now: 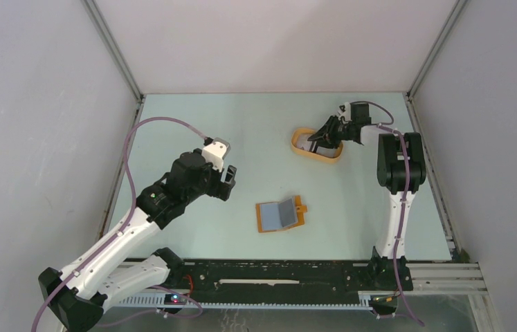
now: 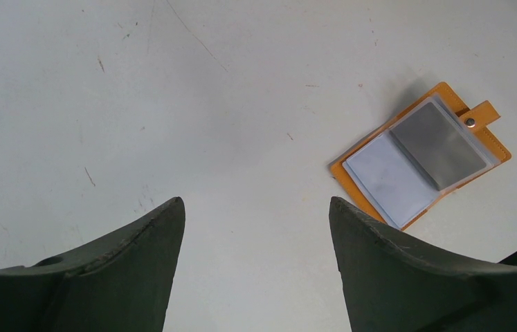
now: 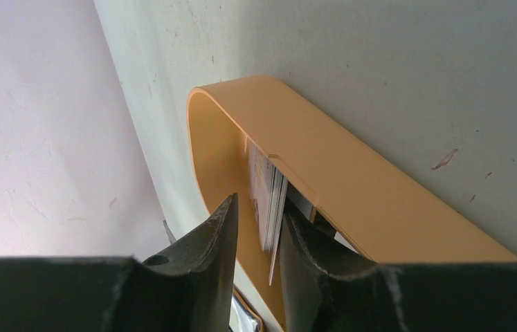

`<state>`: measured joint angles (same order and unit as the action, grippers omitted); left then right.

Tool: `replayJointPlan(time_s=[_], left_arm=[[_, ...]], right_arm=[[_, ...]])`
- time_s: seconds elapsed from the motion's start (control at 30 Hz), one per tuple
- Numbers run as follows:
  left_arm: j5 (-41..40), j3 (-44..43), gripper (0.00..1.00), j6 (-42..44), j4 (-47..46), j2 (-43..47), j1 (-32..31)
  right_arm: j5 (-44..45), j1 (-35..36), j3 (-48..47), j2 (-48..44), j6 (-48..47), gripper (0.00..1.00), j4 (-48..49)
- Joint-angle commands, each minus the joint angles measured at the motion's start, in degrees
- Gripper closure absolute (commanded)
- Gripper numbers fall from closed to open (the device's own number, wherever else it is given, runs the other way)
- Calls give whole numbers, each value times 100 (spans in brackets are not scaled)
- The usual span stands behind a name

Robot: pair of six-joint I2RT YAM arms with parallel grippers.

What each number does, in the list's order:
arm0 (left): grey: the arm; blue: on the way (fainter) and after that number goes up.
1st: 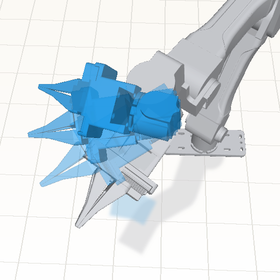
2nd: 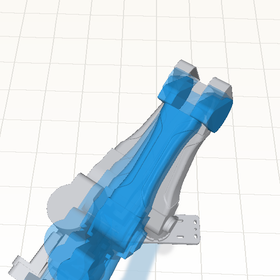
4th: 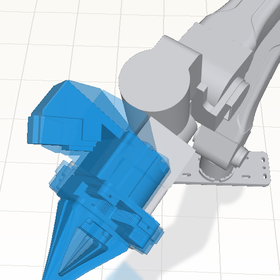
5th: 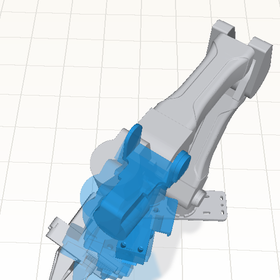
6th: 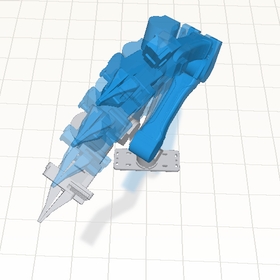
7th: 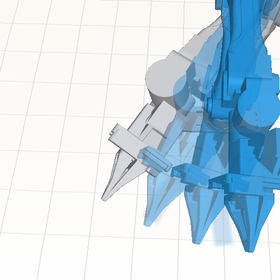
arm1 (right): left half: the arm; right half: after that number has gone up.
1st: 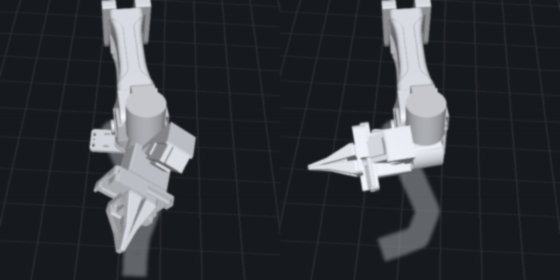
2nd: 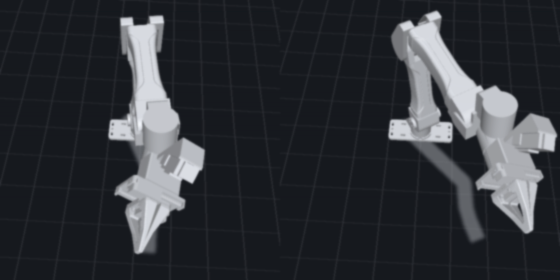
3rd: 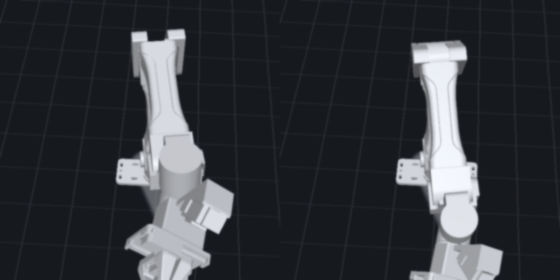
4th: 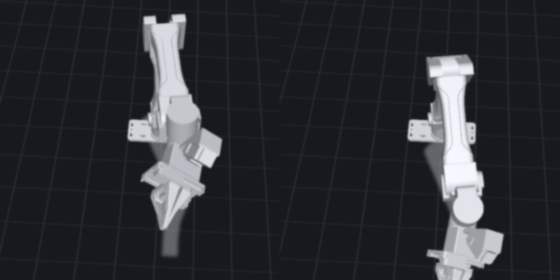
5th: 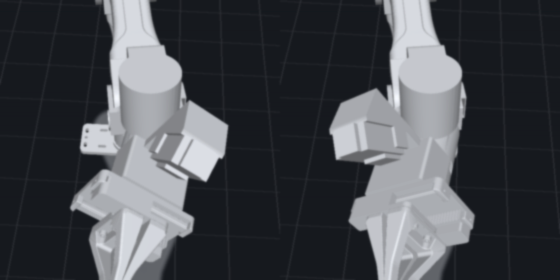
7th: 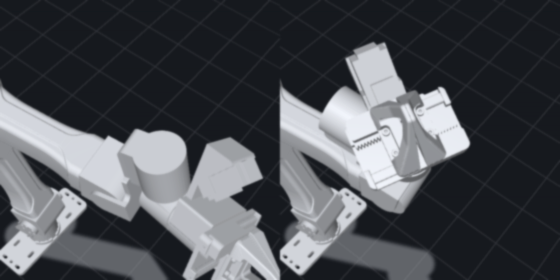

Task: Put the credit cards into the card holder
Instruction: Pick up the credit card from the storage box.

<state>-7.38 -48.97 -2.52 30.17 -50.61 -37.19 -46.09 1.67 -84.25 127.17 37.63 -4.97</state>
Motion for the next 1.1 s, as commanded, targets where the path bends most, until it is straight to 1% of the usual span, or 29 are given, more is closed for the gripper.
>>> replayJointPlan(time_s=[0.0,0.33,0.53,0.6,0.67,0.73,0.8,0.93,1.07], left_arm=[[-85,21,19,121,-76,-3,45],[-90,13,19,122,-72,-10,46],[-97,10,19,121,-64,-19,46],[-84,10,19,121,-62,-23,50],[-95,10,19,123,-64,-23,45],[-92,11,19,122,-62,-28,45],[-105,10,18,121,-61,-28,50],[-105,10,18,121,-62,-28,49],[-89,11,18,121,-63,-4,45]], right_arm=[[64,-68,72,-372,-102,65,-12],[21,-123,161,-467,-99,65,-3],[24,-123,239,-540,-103,71,10],[53,-123,258,-550,-98,75,-7],[68,-123,260,-545,-114,84,-28],[73,-123,268,-569,-123,89,-49],[77,-123,298,-608,-153,92,-76],[116,-336,409,-783,-245,100,-136],[188,-419,506,-1002,-471,100,-357]])
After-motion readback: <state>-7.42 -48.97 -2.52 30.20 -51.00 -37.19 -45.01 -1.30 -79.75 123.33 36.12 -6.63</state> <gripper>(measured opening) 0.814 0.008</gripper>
